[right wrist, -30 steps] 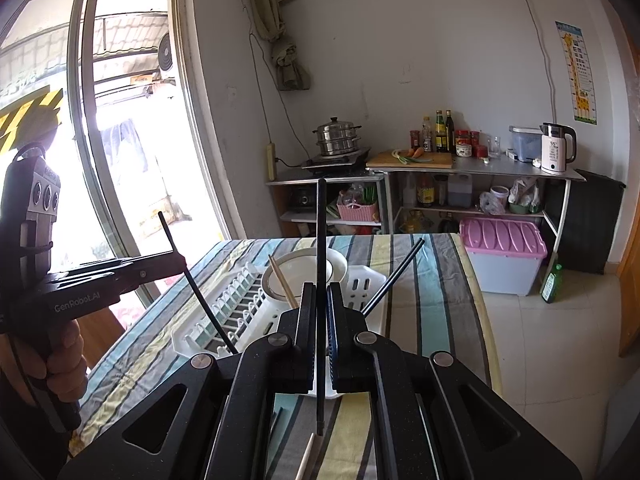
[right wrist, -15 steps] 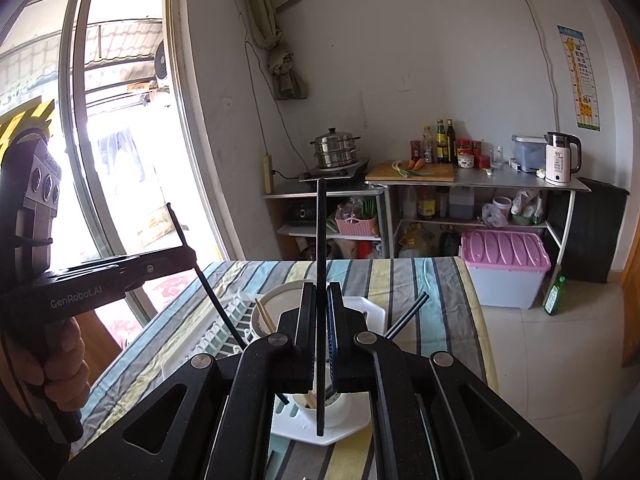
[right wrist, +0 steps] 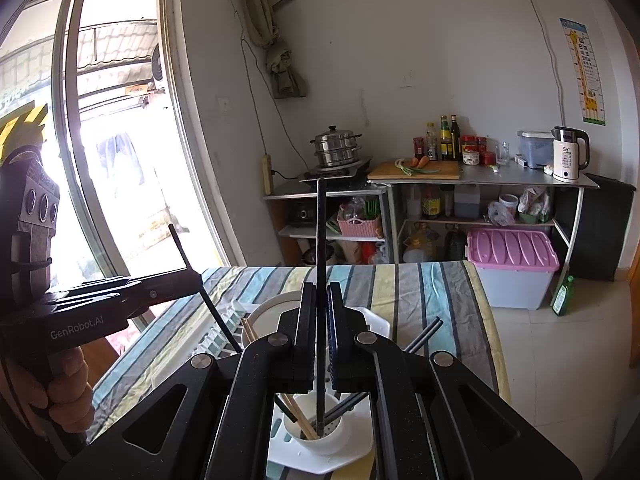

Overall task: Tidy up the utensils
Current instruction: 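Lower both chopsticks into the white cup and open both tools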

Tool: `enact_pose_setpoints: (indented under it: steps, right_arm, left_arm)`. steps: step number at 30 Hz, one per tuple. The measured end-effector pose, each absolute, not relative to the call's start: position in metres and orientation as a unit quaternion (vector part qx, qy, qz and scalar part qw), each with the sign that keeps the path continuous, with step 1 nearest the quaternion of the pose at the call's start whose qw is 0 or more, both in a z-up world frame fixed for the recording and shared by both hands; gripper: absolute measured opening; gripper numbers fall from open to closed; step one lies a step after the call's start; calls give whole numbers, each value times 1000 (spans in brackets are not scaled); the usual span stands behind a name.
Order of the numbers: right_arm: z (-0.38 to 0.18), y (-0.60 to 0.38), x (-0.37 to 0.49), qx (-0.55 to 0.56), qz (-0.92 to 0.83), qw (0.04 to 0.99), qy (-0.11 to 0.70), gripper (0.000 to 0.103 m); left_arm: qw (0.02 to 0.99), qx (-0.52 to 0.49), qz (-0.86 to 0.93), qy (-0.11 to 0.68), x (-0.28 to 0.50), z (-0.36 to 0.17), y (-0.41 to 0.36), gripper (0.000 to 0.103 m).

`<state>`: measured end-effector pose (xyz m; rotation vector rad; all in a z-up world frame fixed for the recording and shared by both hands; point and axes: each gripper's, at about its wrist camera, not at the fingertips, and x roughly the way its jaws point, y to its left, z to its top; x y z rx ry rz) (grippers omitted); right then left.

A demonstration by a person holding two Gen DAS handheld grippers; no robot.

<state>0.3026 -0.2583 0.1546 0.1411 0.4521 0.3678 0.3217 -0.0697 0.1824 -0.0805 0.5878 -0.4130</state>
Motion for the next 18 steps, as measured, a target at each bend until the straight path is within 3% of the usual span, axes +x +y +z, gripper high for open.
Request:
enact_pose_setpoints:
  steps: [18]
  right_arm:
    - [104, -268, 324, 83, 169, 942, 277, 5]
  left_arm:
    - [925, -39, -183, 329, 337, 135, -69, 5]
